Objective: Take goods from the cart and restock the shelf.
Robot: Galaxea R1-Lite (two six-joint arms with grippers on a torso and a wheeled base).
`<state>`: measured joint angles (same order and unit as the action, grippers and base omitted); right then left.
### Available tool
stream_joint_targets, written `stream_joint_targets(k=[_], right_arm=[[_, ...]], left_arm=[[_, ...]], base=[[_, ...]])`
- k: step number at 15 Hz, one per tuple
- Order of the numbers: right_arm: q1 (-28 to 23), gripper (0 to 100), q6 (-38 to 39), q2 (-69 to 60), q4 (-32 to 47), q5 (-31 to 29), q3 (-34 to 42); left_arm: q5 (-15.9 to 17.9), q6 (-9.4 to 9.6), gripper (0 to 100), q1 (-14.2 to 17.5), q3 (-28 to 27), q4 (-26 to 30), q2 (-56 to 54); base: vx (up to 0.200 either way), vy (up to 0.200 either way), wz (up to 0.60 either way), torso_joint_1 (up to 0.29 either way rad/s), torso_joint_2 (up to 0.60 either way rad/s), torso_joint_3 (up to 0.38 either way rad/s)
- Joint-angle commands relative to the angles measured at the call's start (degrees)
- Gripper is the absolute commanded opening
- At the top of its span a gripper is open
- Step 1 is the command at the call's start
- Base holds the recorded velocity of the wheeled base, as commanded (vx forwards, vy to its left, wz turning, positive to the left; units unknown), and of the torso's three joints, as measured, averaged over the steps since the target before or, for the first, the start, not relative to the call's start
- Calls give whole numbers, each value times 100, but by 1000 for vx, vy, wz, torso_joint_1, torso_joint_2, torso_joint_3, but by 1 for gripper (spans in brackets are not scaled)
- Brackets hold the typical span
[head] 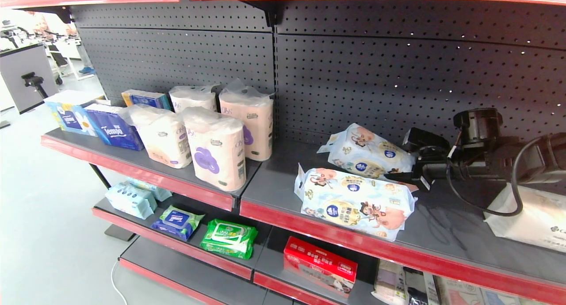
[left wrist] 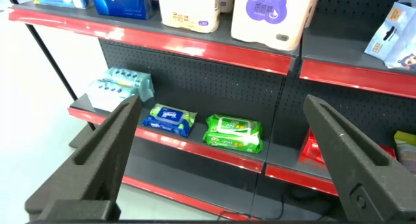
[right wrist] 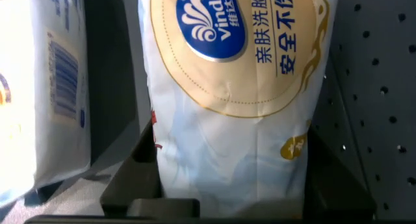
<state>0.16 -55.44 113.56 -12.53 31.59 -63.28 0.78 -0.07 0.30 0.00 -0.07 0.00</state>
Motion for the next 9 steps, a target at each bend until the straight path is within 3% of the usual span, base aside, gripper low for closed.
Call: stream_joint_targets(k=[1,9], right_arm=[[19,0,-2,61,-4,-12,-70],[116,0,-2,185,-4,-100,-97]], left_arm=[[1,-1,100,5,0,-1,0],[1,-1,100,5,0,-1,0]], base=[[0,0,0,0,0,0],[0,0,0,0,0,0]])
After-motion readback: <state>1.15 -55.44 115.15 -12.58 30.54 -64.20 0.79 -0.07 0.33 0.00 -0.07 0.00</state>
